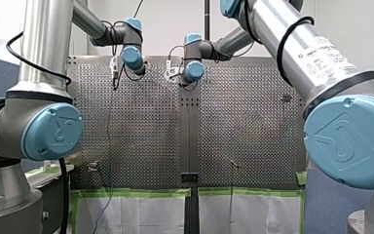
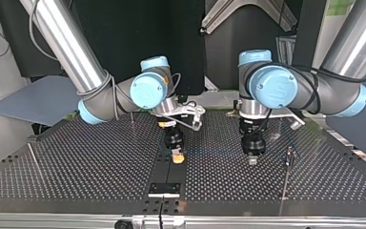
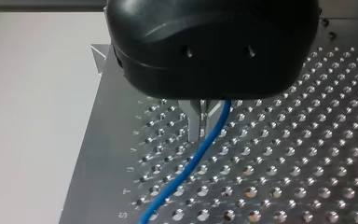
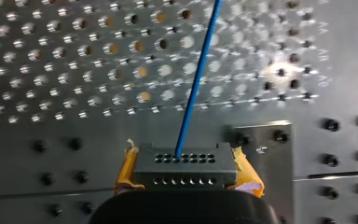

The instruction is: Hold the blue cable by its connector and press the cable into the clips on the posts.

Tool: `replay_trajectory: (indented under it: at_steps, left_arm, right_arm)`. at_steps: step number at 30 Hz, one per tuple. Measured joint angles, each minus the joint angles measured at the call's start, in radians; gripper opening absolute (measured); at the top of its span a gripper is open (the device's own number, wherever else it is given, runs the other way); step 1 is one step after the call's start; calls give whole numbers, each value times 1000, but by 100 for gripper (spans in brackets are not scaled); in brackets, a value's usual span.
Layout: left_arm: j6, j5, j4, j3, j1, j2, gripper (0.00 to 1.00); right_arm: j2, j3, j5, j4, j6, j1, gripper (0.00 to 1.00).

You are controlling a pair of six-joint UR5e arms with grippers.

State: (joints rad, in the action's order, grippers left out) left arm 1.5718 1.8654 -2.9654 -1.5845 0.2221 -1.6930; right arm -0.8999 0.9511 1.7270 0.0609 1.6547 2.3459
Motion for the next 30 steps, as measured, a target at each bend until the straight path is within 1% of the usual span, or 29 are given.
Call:
replay_trajectory:
  at_steps: [2,3,4,6,7,10,11,12,13,14,15,17,23,30]
  left_arm:
    - [2,12,9,-10,6,-1,11]
    - [3,17,14,-15,8,-2,11]
    - [4,23,18,-20,9,-1,14]
    - [8,29,28,-31,14,-1,14]
    - [10,32,33,-36,17,-1,20]
    - [9,48,46,-46,26,-2,20]
    - [7,53,49,-48,29,-2,16]
    - [6,55,51,-49,31,-2,16]
    - [4,57,52,-49,33,-2,11]
    - [3,59,53,-50,35,-2,8]
    - [3,60,54,-50,36,-2,8]
    - [2,63,55,-50,37,-2,0]
    - [-15,83,57,-52,42,-2,0]
    - [-29,86,63,-58,52,-3,0]
  right_arm:
    - [0,13,0,0,2,0,0]
    - [0,19,0,0,3,1,0]
    - [0,28,2,-1,5,0,0]
    - [1,40,3,1,8,-6,0]
    - [1,49,4,2,10,-8,0]
    - [0,75,8,3,12,-8,0]
    - [0,81,9,3,12,-9,0]
    - [0,86,8,3,12,-9,0]
    - [0,90,7,3,12,-9,0]
    - [0,92,7,4,12,-10,0]
    - [0,94,6,4,11,-10,0]
    - [0,96,5,4,11,-10,0]
    - [0,97,4,4,10,-10,0]
    - [0,99,4,3,10,-10,0]
